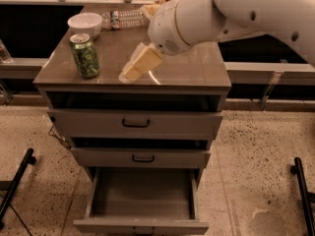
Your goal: Place green can into bottom drawer
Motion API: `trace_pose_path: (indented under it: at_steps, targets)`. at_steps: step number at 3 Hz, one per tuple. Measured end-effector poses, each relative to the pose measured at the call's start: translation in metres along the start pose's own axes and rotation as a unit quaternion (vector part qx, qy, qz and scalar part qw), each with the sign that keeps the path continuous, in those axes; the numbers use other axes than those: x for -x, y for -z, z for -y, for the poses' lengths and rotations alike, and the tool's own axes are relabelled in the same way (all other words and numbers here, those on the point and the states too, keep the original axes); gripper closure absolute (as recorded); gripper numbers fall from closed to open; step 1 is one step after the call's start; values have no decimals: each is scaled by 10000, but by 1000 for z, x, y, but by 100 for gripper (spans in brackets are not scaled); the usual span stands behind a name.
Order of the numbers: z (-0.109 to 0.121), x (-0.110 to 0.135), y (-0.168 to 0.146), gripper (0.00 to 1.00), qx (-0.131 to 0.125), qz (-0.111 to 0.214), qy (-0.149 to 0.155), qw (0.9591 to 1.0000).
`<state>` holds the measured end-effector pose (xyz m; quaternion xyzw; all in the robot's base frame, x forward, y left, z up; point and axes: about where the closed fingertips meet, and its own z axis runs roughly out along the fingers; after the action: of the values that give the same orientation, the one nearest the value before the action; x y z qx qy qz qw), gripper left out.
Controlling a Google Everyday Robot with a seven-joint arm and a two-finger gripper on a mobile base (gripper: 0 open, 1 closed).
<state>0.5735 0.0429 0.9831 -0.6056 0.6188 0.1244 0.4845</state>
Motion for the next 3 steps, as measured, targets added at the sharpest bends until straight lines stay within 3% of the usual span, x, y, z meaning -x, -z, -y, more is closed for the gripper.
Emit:
trace_pose_path:
  at_steps: [1,2,3]
  targets:
    - [40,5,-65,0,-261,610,-155,9977]
    - [54,-4,-105,0,-234,965,-606,9932]
    - [58,-14,-152,0,-42,1379,-1221,9829]
